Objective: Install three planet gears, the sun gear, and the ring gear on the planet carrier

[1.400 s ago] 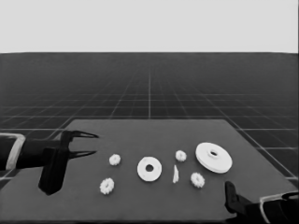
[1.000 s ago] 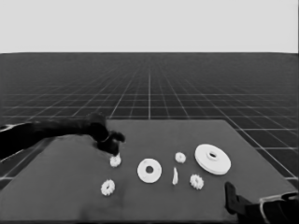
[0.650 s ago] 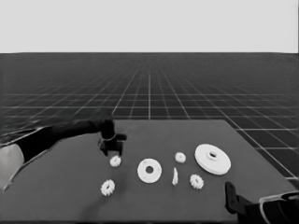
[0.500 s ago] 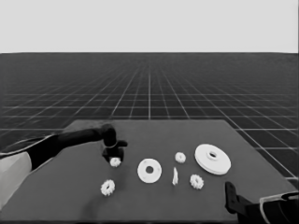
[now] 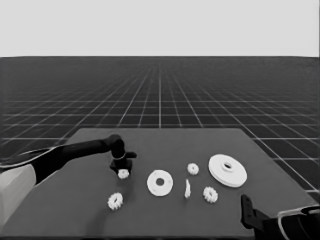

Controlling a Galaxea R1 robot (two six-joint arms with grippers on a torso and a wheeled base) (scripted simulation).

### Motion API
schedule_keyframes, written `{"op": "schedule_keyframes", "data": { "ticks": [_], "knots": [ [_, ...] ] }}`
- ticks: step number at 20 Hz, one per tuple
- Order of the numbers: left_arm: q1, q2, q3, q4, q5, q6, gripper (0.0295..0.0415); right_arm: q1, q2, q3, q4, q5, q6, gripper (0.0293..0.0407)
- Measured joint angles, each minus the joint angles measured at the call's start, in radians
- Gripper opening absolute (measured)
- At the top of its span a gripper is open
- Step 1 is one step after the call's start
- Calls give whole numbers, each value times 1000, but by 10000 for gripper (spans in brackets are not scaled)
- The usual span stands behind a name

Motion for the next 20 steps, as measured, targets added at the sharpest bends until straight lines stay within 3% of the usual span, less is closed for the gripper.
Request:
{"op": "schedule_keyframes", "data": {
  "ticks": [6,9,16,20],
  "knots": [
    [0,0,0,0,0,0,312,0,0,0,0,0,0,385],
    [-144,-55,137,-108,98,-61,312,0,0,0,0,0,0,385],
    [-183,-59,147,-143,118,-65,312,0,0,0,0,0,0,385],
    [-183,321,-39,-129,146,-256,312,0,0,0,0,0,0,385]
  ]
}}
